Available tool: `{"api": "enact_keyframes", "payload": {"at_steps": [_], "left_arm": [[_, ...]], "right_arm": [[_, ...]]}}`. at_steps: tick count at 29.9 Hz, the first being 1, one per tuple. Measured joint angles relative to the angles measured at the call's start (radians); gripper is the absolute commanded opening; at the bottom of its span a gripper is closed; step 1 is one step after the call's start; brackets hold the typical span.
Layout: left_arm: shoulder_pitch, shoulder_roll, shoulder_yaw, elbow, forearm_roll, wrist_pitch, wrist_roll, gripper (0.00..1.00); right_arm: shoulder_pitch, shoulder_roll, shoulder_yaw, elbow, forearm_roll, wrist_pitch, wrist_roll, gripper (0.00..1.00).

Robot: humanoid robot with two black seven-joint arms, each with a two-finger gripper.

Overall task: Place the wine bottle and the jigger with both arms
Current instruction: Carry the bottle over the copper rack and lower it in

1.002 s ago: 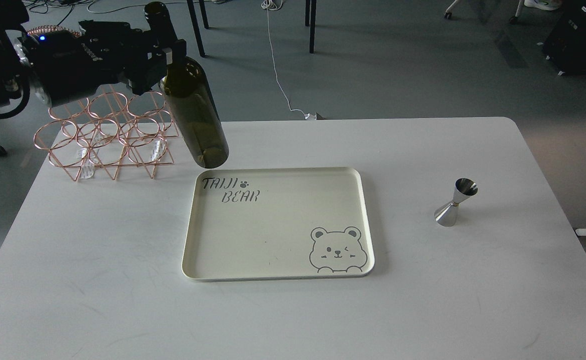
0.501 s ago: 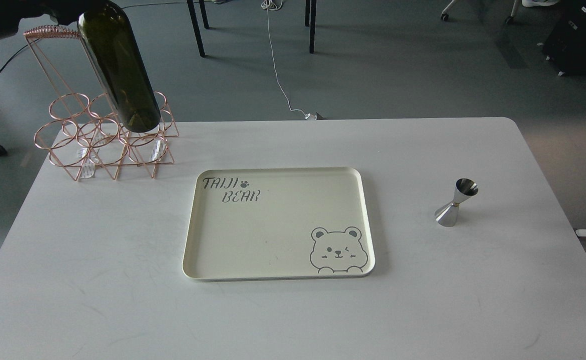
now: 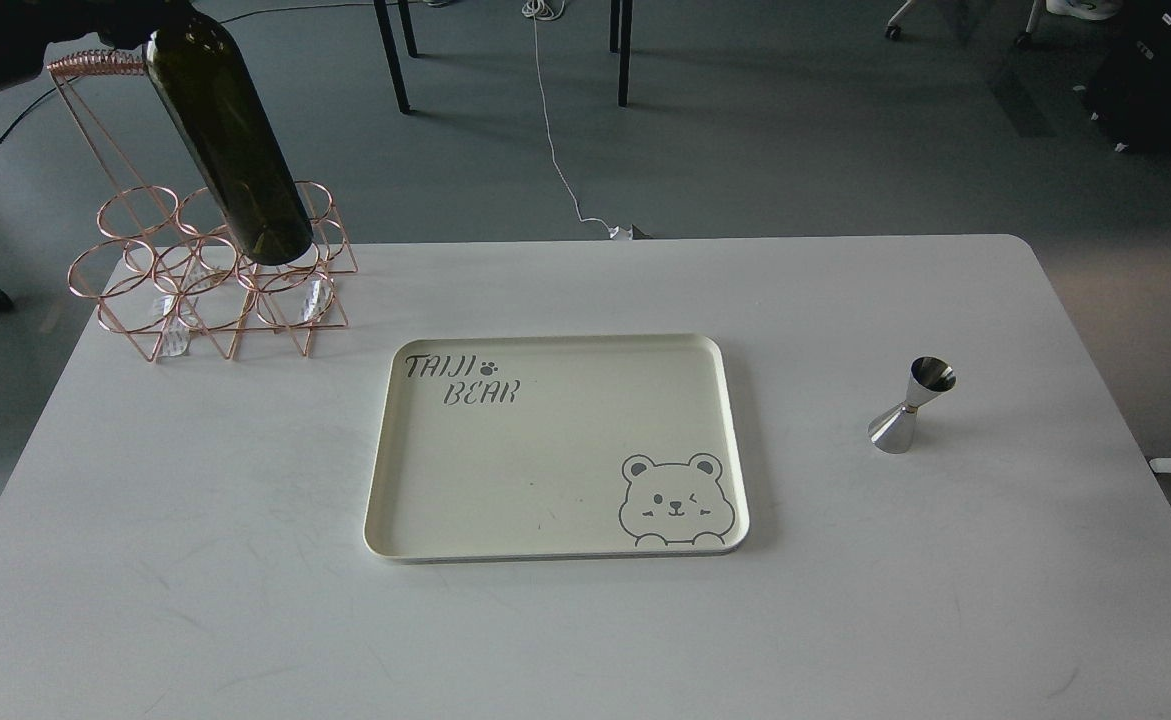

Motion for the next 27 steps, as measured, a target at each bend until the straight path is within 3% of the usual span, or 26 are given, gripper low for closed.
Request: {"api": "enact_keyframes", "payload": {"at_steps": [27], "left_arm": [[0.052, -0.026, 0.042, 0.011, -0.001, 0.045, 0.003, 0.24]], "right_arm": [[-0.002, 0.0, 0.0, 0.0, -0.001, 0.0, 0.0, 0.99]]}}
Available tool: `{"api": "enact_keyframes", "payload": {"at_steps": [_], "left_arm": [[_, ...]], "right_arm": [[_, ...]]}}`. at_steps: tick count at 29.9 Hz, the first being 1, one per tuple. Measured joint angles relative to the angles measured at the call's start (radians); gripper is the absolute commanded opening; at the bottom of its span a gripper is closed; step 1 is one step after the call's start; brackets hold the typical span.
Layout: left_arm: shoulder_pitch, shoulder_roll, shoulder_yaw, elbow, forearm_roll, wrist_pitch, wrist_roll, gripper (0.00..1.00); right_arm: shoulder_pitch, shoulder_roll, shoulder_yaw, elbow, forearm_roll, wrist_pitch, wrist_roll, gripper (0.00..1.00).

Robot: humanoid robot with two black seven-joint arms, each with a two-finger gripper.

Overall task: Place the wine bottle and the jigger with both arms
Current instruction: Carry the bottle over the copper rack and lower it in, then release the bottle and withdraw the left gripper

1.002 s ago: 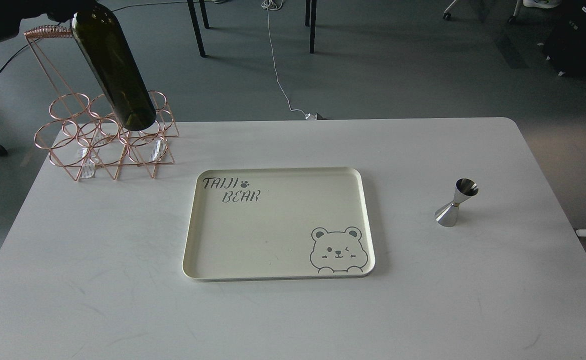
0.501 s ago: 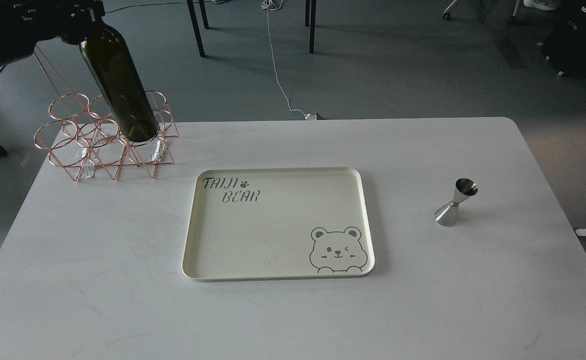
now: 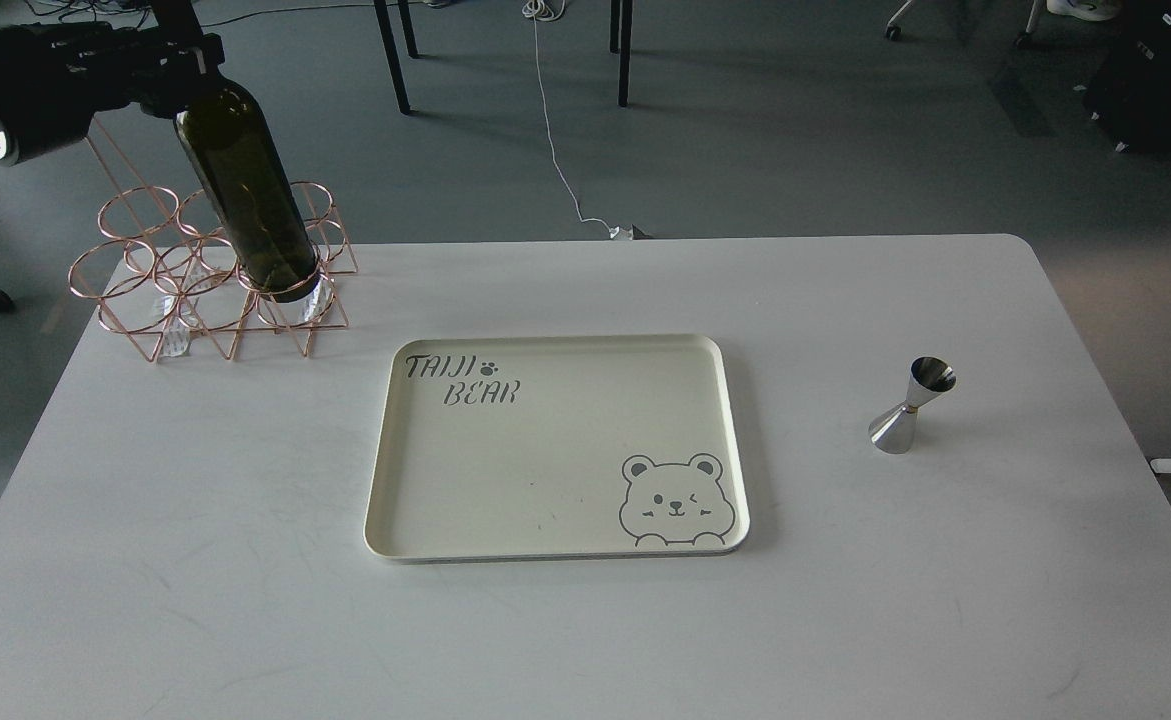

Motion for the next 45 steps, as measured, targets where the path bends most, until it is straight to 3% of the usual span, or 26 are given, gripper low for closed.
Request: {"api": "enact_keyframes", "payload": {"at_steps": [20, 24, 26, 28, 35, 42, 45], "left_arm": [[0.077, -0.058, -0.001, 0.052, -0.003, 0.011, 0.004, 0.3], [0.082, -0.079, -0.002, 0.07, -0.007, 0.012, 0.006, 0.42], [0.082, -0.087, -0.002, 0.076, -0.02, 0.012, 0.009, 0.59], [0.083, -0.091, -0.002, 0.081, -0.039, 0.012, 0.012, 0.69], [0.083, -0.09, -0.002, 0.084, -0.054, 0.012, 0.015, 0.75], [0.073, -0.079, -0.018, 0.082, -0.102, 0.012, 0.009, 0.97], [0.055, -0.056, -0.023, 0.081, -0.217, 0.012, 0.003, 0.98]], "right_arm": [[-0.002, 0.001, 0.0, 0.0, 0.0, 0.0, 0.0, 0.99], [-0.002, 0.001, 0.0, 0.0, 0.0, 0.0, 0.0, 0.99], [-0.002, 0.001, 0.0, 0.0, 0.0, 0.0, 0.0, 0.99], [-0.002, 0.001, 0.0, 0.0, 0.0, 0.0, 0.0, 0.99], [-0.002, -0.001, 0.0, 0.0, 0.0, 0.0, 0.0, 0.99], [-0.002, -0.001, 0.0, 0.0, 0.0, 0.0, 0.0, 0.99], [-0.002, 0.0, 0.0, 0.0, 0.0, 0.0, 0.0, 0.99]]}}
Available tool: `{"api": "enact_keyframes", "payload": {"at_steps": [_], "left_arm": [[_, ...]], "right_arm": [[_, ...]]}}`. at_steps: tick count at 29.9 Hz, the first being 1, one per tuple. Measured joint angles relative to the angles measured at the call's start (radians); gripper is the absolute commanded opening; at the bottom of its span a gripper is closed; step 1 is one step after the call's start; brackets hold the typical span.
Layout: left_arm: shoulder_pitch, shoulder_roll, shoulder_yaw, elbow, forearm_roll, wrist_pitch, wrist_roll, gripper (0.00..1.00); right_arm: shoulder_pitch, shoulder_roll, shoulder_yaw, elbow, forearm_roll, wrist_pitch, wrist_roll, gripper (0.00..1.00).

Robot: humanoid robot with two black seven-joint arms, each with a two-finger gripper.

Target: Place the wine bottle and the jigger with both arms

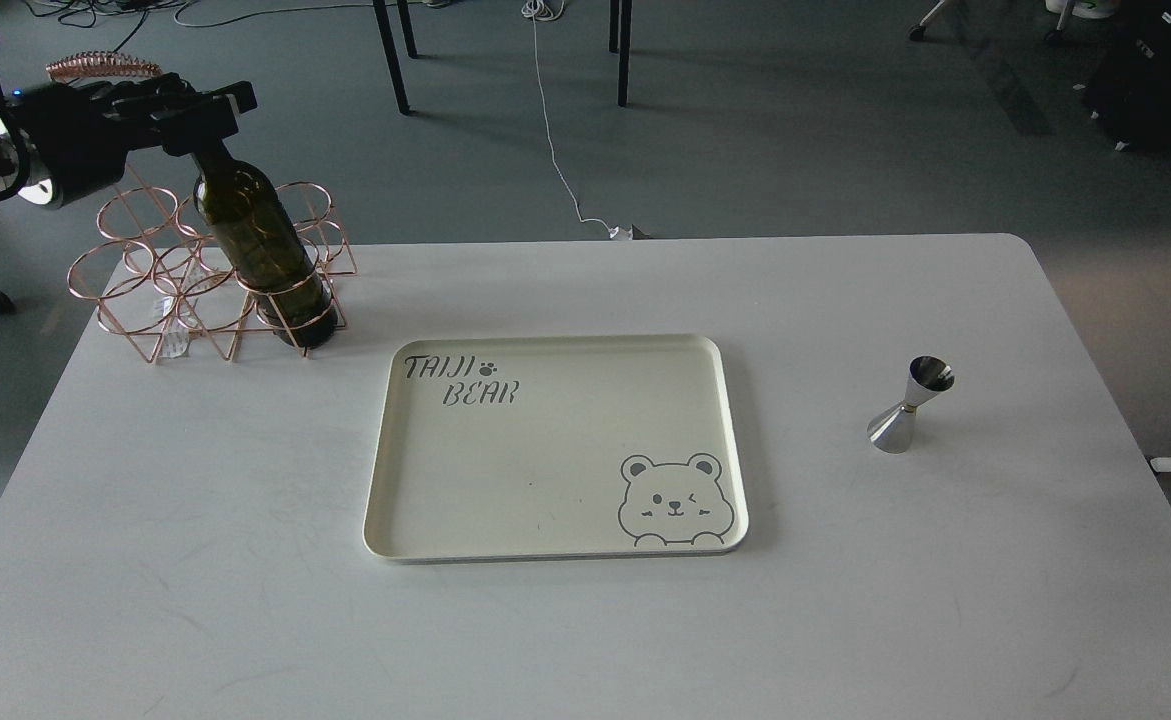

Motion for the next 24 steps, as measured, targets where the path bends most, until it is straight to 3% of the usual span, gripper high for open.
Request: {"api": "enact_keyframes", "payload": {"at_steps": [14, 24], "left_arm": [[-0.072, 0.113, 0.003, 0.096, -0.677, -0.008, 0.002, 0.98], [0.023, 0.09, 0.009, 0.211, -1.389, -0.084, 0.002, 0.98]], "right_arm": [[0.006, 0.006, 0.008, -0.018, 0.0, 0.0, 0.0, 0.99], [0.008, 0.012, 0.021, -0.018, 0.004, 0.0, 0.0, 0.99]]}}
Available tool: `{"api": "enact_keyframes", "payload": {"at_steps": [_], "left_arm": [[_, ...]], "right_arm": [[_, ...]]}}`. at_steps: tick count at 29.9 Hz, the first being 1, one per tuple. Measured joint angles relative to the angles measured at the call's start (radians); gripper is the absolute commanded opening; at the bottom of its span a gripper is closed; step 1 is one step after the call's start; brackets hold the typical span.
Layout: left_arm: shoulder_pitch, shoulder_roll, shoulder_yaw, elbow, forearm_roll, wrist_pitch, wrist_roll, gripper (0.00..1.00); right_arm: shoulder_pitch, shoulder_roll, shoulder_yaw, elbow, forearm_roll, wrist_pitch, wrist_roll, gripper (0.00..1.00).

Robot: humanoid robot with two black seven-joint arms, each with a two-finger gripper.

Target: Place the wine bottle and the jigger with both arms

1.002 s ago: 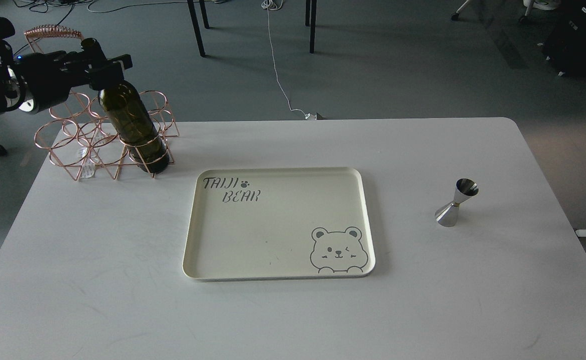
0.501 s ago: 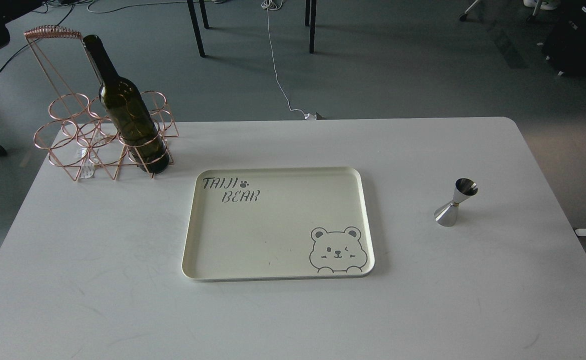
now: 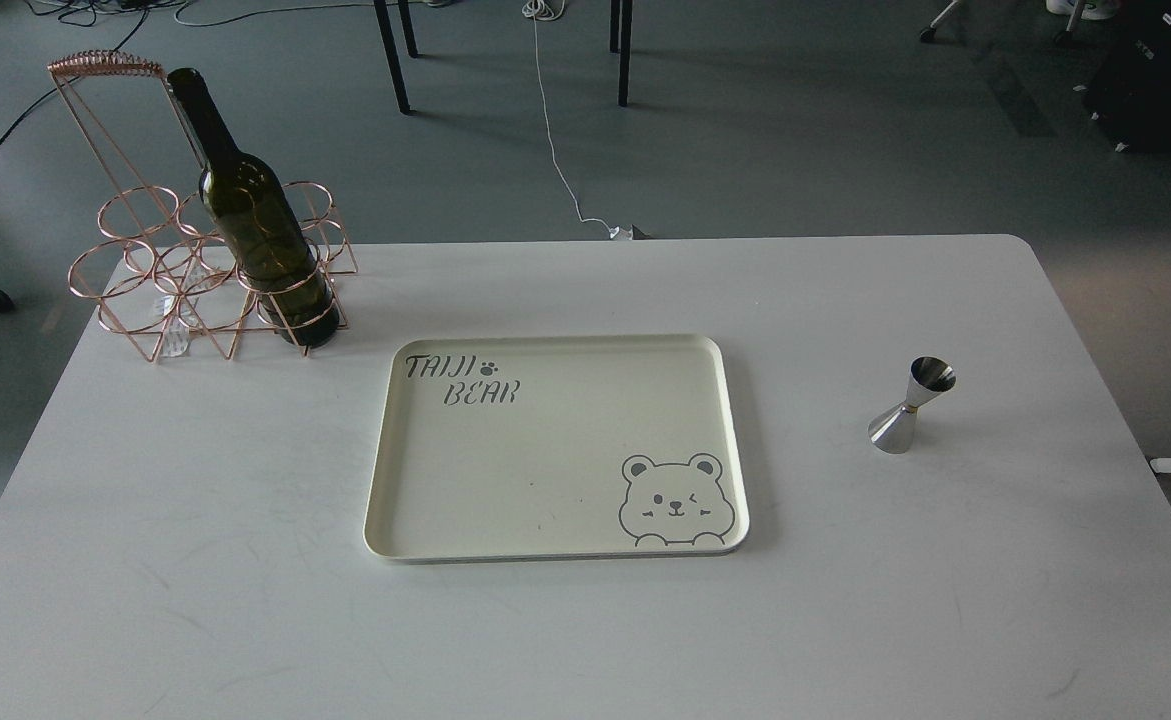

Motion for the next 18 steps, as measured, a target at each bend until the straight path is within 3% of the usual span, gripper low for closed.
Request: {"api": "enact_keyframes", "payload": {"at_steps": [10, 14, 18], "left_arm": [[0.205, -0.13, -0.008, 0.198, -0.447, -0.189, 0.0, 0.99], [0.266, -0.167, -0.027, 0.224, -0.51, -0.22, 0.0, 0.99], [0.339, -0.209, -0.113, 0.223, -0.522, -0.224, 0.0, 0.99]], "right_arm": [[-0.045, 0.008, 0.062, 0.001, 0.016, 0.0, 0.0, 0.99], [-0.068, 0.01, 0.072, 0.001, 0.071, 0.0, 0.0, 0.99], [-0.109, 0.047, 0.073, 0.004, 0.174, 0.0, -0.052, 0.99]]}}
